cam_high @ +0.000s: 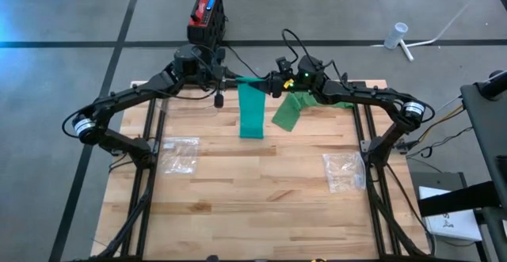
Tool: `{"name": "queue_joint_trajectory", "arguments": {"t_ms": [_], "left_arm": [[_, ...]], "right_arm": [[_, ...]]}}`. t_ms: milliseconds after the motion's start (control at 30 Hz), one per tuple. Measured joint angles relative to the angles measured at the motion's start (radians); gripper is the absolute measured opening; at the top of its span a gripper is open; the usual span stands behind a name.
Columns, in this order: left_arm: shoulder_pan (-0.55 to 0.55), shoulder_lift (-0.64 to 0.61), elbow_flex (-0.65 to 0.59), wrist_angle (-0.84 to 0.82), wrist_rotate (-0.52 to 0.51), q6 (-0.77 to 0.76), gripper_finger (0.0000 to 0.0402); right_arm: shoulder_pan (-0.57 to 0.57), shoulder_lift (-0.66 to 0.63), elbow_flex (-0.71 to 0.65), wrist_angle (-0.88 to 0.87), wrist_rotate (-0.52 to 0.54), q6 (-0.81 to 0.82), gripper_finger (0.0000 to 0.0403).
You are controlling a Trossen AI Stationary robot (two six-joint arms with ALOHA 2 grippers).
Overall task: Roll bandage
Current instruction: Roll the blue bandage
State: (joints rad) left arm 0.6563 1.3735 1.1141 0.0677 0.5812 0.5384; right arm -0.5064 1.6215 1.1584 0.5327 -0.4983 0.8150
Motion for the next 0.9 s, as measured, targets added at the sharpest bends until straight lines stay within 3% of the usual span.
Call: {"name": "queue_joint_trajectory", "arguments": {"t_ms": [267,433,633,900], "left_arm": [[0.000,0.000,0.000,-0.001,-0.004,0.079,0.0010],[-0.002,0.000,0.000,-0.006,-0.084,0.188,0.0010],[-0.002,-0.001,-0.006,-0.005,-0.092,0.306,0.0010],[-0.002,-0.001,-0.008,-0.002,-0.100,0.319,0.0010]], "right_arm": [[0.000,0.000,0.000,0.000,-0.002,0.013,0.0239],[-0.002,0.000,-0.001,-0.006,0.010,0.036,0.0226],[-0.002,0.000,-0.001,-0.010,0.019,0.057,0.0215],[-0.003,0.000,-0.001,-0.013,0.037,0.064,0.0212]]}}
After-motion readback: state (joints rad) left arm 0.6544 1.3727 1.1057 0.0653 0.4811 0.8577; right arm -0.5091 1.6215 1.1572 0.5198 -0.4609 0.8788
